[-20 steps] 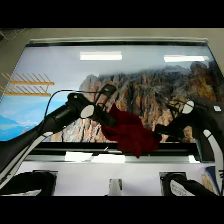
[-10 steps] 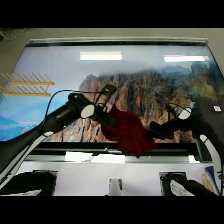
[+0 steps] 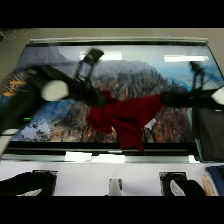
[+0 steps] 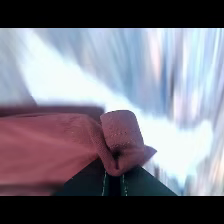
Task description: Fold the shirts.
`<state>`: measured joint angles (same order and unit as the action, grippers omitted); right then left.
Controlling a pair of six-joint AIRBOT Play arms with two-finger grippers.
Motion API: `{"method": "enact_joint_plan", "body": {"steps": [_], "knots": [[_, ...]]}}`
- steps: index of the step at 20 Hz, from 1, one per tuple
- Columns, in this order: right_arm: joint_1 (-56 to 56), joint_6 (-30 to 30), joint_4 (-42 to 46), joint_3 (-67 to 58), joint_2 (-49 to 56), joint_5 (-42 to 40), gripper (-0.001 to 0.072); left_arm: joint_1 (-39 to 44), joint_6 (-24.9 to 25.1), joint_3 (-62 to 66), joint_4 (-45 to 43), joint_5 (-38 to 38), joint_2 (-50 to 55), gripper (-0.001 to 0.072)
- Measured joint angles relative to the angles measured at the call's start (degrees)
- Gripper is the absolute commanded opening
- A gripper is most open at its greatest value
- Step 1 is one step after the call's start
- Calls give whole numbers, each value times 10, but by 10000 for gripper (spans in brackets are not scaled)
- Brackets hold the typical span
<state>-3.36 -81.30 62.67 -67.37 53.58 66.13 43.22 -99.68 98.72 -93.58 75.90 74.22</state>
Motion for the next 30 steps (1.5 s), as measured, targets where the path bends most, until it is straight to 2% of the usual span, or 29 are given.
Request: {"method": "enact_joint_plan", "body": {"steps": [2,5,9,13,19,21,24,25,27,28,29,30], "knots": [[0,3,-1,-97,-57,-17,29,2,0,84,-11,8,-44,34],[0,-13,-34,-190,-128,-31,29,24,0,153,-10,-40,-113,34],[0,-48,-70,-231,-184,-12,30,64,2,173,-4,-116,-165,34],[0,-61,-38,-242,-196,32,30,59,8,161,-52,-97,-176,34],[0,-74,10,-169,-124,130,30,-21,9,40,-86,-71,-135,34],[0,-76,16,-106,-85,118,30,-44,5,-19,-87,-79,-99,34],[0,-95,17,-12,-14,58,31,-66,-21,-87,-65,-86,-24,45],[0,-104,11,9,12,40,31,-69,-28,-101,-46,-89,6,126],[-1,-120,-15,36,62,14,33,-74,-37,-119,8,-89,59,553],[-1,-122,-33,45,83,7,119,-75,-41,-123,37,-87,77,647],[0,-118,-43,50,96,3,435,-78,-40,-125,59,-76,91,648],[0,-112,-50,52,104,-3,610,-82,-32,-125,69,-57,99,647]]}}
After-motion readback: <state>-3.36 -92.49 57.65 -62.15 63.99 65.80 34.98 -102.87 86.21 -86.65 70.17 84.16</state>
